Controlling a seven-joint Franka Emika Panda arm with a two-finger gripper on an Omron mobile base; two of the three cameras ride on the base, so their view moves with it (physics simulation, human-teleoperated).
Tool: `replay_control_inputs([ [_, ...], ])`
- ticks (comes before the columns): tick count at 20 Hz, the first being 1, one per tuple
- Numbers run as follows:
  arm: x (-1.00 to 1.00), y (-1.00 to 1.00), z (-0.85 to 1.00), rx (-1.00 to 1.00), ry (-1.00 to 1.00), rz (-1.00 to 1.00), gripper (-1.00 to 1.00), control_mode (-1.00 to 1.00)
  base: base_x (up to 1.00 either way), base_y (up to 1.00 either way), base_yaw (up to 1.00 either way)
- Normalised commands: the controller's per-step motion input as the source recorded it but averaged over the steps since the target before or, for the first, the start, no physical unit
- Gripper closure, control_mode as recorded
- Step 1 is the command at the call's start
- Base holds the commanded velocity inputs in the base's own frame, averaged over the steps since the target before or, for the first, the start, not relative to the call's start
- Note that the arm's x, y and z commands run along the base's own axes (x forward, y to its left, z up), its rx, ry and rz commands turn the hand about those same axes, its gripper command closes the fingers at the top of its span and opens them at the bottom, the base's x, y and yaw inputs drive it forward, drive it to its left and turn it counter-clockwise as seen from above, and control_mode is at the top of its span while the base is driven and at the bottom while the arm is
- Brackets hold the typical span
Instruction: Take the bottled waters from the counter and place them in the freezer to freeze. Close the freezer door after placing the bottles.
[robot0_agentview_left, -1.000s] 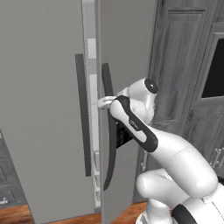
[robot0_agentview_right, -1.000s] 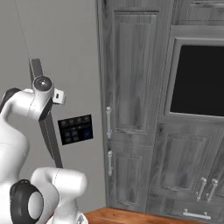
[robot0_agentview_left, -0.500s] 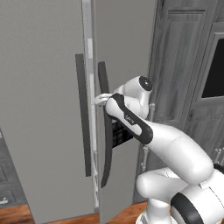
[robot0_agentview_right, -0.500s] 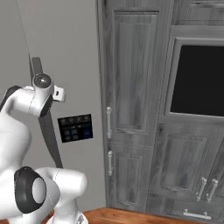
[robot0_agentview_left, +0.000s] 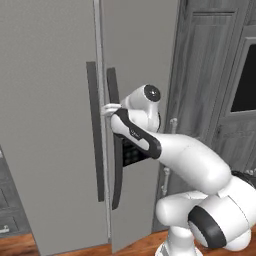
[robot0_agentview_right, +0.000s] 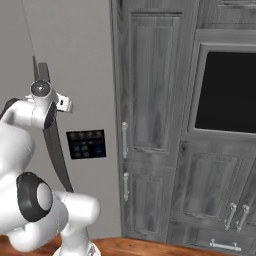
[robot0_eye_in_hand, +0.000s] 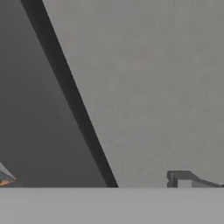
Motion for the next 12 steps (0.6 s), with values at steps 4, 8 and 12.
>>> replay_control_inputs([
  [4, 0.48, 0.0, 0.02, -0.02, 0.05, -0.1, -1.0, -1.0, 0.0, 0.0, 0.0],
  [8, 0.54, 0.0, 0.01, -0.03, 0.07, -0.1, -1.0, -1.0, 0.0, 0.0, 0.0],
  [12, 0.56, 0.0, 0.0, -0.03, 0.04, -0.09, -1.0, -1.0, 0.0, 0.0, 0.0],
])
